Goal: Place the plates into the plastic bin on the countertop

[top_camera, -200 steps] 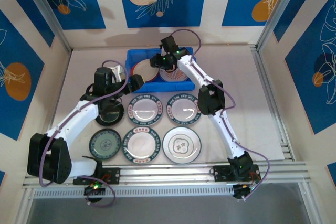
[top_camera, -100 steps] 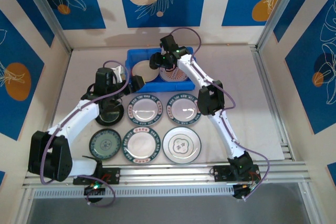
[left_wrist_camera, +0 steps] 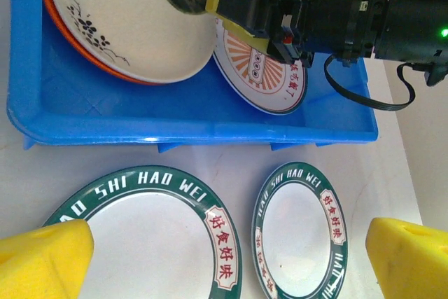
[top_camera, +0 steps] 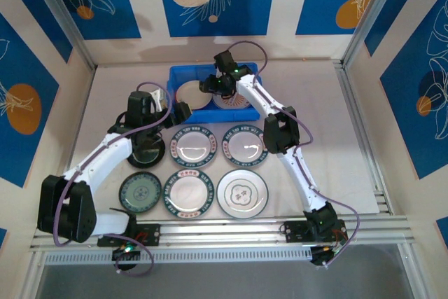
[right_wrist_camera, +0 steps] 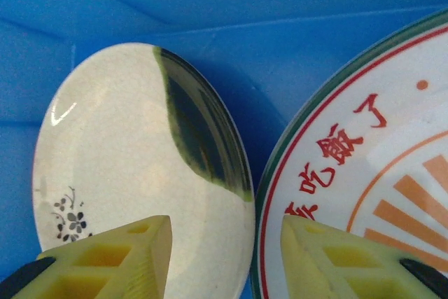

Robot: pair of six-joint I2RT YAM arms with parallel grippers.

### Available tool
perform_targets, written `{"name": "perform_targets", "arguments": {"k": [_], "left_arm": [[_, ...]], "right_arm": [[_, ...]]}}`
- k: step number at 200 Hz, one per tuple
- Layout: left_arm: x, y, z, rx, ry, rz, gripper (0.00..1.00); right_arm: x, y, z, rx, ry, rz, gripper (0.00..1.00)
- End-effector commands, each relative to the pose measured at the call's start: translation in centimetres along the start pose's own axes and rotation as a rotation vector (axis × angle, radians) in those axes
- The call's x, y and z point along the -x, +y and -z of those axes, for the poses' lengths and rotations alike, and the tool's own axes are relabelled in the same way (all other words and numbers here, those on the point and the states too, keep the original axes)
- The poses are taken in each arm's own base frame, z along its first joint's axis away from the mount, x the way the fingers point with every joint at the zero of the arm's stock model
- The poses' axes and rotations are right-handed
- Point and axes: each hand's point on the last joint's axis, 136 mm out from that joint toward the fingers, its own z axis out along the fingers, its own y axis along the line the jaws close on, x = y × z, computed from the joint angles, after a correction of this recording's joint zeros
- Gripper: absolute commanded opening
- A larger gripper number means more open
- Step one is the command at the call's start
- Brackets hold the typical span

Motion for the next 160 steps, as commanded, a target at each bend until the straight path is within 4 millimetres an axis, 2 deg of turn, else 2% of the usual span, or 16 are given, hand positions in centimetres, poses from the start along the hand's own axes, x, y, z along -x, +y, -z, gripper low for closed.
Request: {"name": "perform_targets", "arguments": {"k": [1,49,160], "left_arm": [[0.7,0.2,0.8,0.018,-0.028,-0.016,0.99],[0.4,0.7,0.4,0.027,-0.013,-0.011,0.99],[-0.2,1.5,-0.6,0.037,0.007,0.002,0.99]], "right_arm": [[0.8,1.1,1.6,0.043,-0.014,-0.004,0.42],[-0.5,1.5,0.6,0.064,0.021,-0.009,0.33],[-1.3,3.3,0.7,0.096,0.033,0.016,0.36]]}}
